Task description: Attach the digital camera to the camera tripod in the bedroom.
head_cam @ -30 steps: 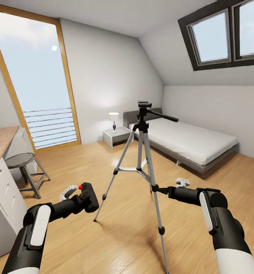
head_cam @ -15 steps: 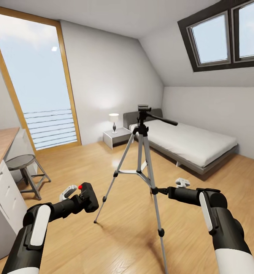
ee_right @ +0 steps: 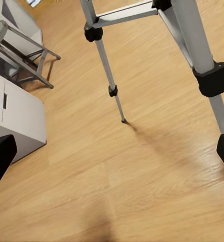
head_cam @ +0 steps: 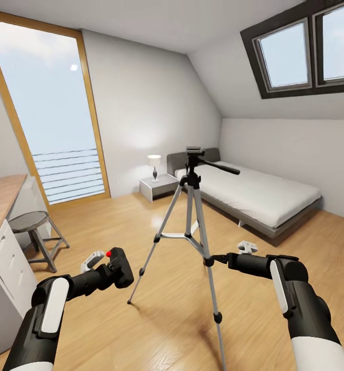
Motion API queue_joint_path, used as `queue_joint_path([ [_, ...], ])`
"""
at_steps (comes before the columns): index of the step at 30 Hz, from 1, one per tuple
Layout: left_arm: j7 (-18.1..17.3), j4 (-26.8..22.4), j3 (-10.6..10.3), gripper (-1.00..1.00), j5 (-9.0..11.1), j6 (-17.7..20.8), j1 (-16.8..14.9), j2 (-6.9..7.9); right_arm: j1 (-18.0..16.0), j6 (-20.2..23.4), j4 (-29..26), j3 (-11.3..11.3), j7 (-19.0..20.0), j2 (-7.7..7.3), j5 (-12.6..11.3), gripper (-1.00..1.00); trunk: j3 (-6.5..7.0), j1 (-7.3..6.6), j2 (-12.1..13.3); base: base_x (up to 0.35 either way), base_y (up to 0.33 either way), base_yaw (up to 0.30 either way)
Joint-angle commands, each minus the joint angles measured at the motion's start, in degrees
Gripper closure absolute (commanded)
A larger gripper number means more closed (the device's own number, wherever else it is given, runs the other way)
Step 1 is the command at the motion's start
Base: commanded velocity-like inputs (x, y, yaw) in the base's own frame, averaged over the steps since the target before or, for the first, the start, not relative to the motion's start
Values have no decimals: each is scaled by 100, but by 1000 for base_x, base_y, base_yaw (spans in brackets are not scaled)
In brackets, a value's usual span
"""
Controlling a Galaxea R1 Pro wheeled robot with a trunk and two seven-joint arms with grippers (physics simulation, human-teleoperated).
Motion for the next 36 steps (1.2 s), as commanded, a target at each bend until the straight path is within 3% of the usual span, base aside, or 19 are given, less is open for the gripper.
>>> queue_joint_path([
  [1, 10, -1, 15, 100, 34, 30, -6, -6, -5, 26, -3, -6, 35, 2, 32, -100, 12, -23, 38, 0, 0, 0],
  [17, 43, 13, 15, 100, 28, 27, -6, -6, -5, 26, -90, 0, 35, -2, 75, -100, 299, -374, 679, 0, 0, 0],
  [24, 37, 13, 15, 100, 36, 27, -6, -6, -5, 26, -350, -10, -35, -140, 76, -100, 425, -528, 960, 0, 0, 0],
  [36, 37, 20, 15, 100, 32, 26, -6, -10, -5, 26, -672, -32, -71, -227, 55, -100, 640, -791, 1441, 0, 0, 0],
])
